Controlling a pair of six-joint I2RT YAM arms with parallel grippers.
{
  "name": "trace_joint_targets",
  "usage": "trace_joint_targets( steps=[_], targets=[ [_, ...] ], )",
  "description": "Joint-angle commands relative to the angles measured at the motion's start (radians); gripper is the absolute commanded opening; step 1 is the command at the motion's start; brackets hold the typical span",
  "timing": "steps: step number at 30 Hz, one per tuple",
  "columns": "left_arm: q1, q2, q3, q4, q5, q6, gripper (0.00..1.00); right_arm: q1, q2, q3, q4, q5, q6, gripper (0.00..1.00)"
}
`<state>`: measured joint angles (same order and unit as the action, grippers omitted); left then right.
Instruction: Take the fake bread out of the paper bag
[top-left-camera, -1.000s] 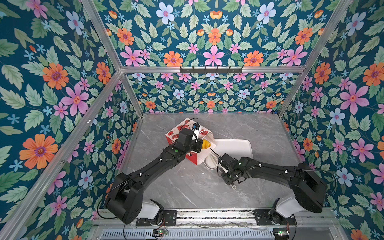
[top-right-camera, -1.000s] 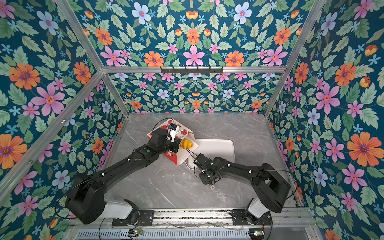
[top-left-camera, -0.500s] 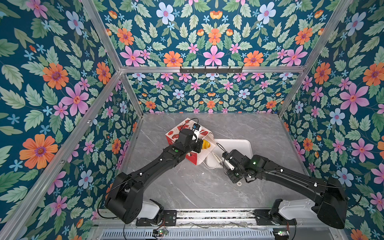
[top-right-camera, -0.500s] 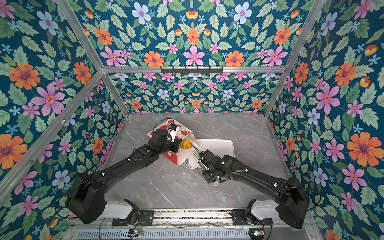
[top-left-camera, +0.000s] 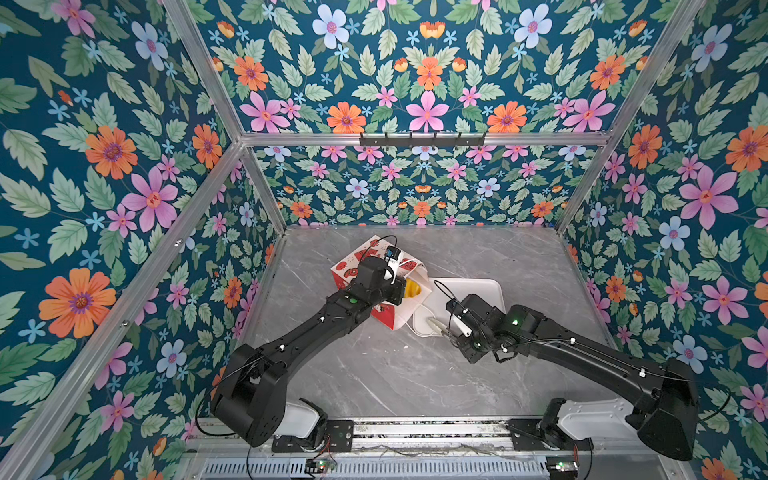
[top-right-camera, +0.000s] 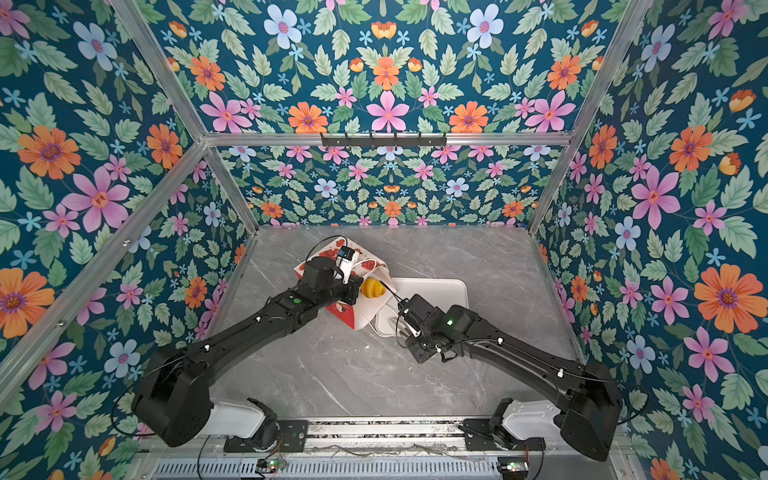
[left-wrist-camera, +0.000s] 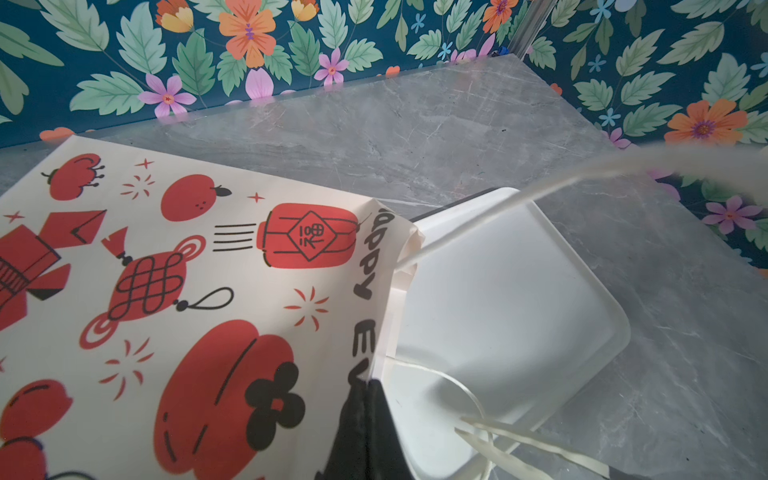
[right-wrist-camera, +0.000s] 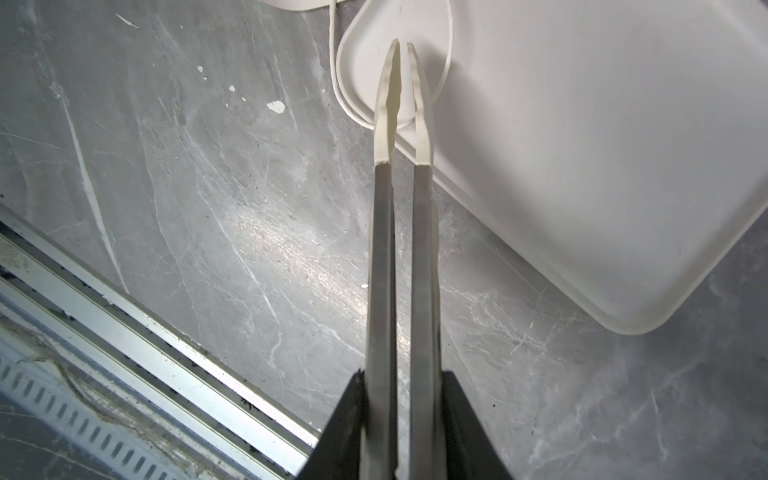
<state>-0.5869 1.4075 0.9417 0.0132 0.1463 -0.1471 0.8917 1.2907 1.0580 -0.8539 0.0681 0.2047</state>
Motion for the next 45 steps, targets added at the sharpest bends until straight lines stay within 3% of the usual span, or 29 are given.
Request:
trace_joint_targets(
  steps=[1,11,24,32,45],
  targets=[
    [0.0,-0.008,0.002,0.018,-0.001,-0.002,0.0,0.0,-0.005,0.025,0.027,0.021,-0.03,0.29],
    [0.001,-0.017,-0.002,0.016,-0.005,-0.002,0.0,0.001,0.032,0.041,0.179,0.049,-0.131,0.3],
    [0.0,-0.02,-0.003,0.018,-0.008,-0.005,0.0,-0.019,0.134,0.068,0.309,0.164,-0.264,0.4],
    [0.001,-0.015,0.002,0.016,-0.007,-0.003,0.0,-0.06,0.153,0.068,0.354,0.155,-0.292,0.4],
    [0.001,0.007,0.017,0.026,0.006,-0.004,0.0,-0.129,0.245,0.113,0.365,0.014,-0.29,0.41]
  ],
)
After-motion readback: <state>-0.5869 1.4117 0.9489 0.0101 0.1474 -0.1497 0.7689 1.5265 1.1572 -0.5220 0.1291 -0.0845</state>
